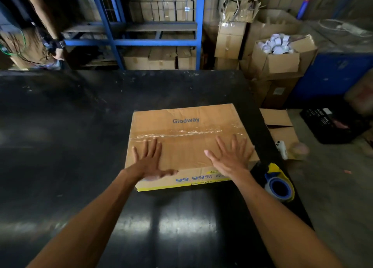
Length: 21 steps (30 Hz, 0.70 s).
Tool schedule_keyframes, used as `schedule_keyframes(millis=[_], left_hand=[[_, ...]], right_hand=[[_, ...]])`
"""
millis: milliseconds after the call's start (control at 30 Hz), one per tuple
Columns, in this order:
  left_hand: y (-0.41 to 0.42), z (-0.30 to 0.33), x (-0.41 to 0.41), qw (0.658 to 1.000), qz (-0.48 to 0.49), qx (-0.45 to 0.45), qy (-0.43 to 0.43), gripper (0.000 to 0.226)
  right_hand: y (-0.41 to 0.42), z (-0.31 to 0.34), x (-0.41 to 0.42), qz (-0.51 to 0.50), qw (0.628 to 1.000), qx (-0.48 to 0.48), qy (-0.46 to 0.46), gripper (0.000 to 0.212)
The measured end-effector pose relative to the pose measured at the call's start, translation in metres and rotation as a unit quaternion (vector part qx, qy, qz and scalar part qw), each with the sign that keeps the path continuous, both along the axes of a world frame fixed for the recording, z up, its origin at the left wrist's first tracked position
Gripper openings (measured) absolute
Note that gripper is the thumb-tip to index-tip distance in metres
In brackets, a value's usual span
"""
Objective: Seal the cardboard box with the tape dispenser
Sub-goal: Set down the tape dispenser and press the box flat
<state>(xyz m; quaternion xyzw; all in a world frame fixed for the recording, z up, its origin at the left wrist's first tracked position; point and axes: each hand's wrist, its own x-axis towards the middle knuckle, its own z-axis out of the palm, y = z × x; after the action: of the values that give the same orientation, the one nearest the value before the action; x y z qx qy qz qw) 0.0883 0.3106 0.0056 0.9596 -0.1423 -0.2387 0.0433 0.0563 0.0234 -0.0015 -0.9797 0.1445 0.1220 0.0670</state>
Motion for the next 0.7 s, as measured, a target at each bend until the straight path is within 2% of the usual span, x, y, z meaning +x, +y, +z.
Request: schedule_keyframes(millis=[100,333,700], left_hand=[[0.002,-0.010,0.001,0.998,-0.014,-0.010,-0.063,0.134],[0.016,-0.013,0.029,0.994,-0.072,-0.006,-0.088,0.133],[0.017,-0.017,0.031,0.993,-0.070,-0.011,-0.096,0.131]], right_hand=[[0.004,-0.004,-0.006,-0.025,1.000,0.002,-0.007,0.088],[0.019,-0.002,-0.002,-0.064,0.998,0.007,-0.007,0.087],[0.019,0.001,0.001,-0.058,0.998,0.016,-0.006,0.086]])
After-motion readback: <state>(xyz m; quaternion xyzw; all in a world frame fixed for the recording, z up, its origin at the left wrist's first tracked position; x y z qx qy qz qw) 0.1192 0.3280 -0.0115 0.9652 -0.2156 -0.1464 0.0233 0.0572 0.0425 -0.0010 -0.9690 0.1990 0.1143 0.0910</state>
